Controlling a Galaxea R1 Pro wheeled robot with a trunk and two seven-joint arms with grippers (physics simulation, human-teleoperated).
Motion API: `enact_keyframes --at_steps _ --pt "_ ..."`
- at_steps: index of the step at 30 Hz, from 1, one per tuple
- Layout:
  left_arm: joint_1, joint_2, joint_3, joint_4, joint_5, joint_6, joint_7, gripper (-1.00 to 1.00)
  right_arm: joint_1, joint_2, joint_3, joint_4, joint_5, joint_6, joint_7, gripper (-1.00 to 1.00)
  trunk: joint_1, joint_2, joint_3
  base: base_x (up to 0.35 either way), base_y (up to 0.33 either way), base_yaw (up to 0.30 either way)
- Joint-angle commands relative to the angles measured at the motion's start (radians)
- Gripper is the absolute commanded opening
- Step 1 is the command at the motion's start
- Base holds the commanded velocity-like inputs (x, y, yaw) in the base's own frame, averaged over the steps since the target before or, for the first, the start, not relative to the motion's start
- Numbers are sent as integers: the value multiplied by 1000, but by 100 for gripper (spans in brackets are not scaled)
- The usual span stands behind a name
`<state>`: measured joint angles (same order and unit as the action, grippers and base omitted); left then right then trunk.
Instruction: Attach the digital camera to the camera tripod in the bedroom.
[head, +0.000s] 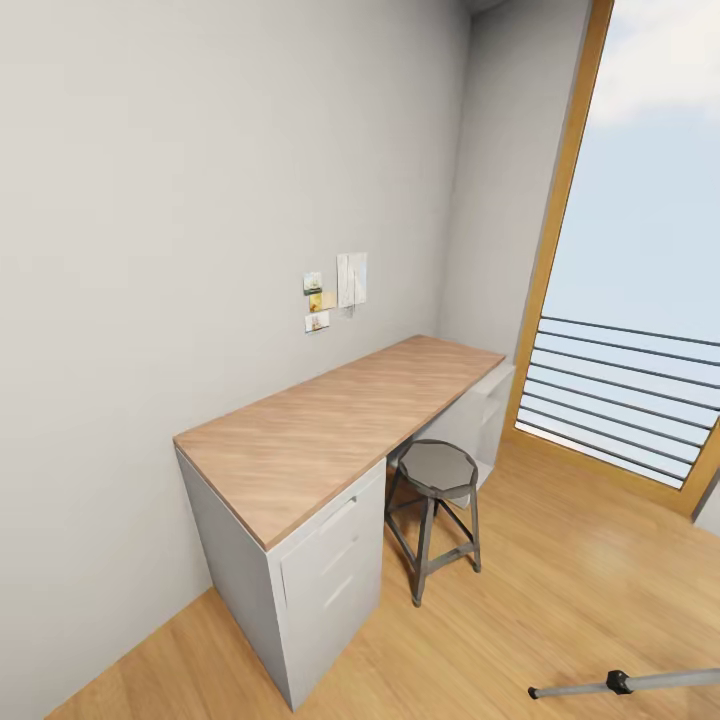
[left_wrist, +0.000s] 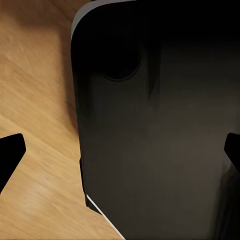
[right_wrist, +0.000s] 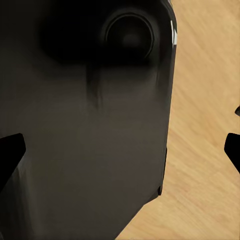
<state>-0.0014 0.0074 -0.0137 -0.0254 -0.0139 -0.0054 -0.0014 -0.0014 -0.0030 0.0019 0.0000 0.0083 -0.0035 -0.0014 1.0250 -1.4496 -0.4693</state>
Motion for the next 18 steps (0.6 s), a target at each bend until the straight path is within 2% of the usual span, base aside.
enact_keyframes --at_steps 1,13,18 --pt "0 0 -1 0 -1 -1 0 100 0 0 0 0 1 -1 0 100 0 0 -1 0 0 0" --pt "0 1 -2 -1 -1 -1 0 100 0 0 -8 0 -8 -1 -11 100 0 0 -1 0 0 -3" --pt "0 1 -2 -1 -1 -1 0 100 0 -1 -12 0 -14 -1 -11 100 0 0 -1 0 0 -204"
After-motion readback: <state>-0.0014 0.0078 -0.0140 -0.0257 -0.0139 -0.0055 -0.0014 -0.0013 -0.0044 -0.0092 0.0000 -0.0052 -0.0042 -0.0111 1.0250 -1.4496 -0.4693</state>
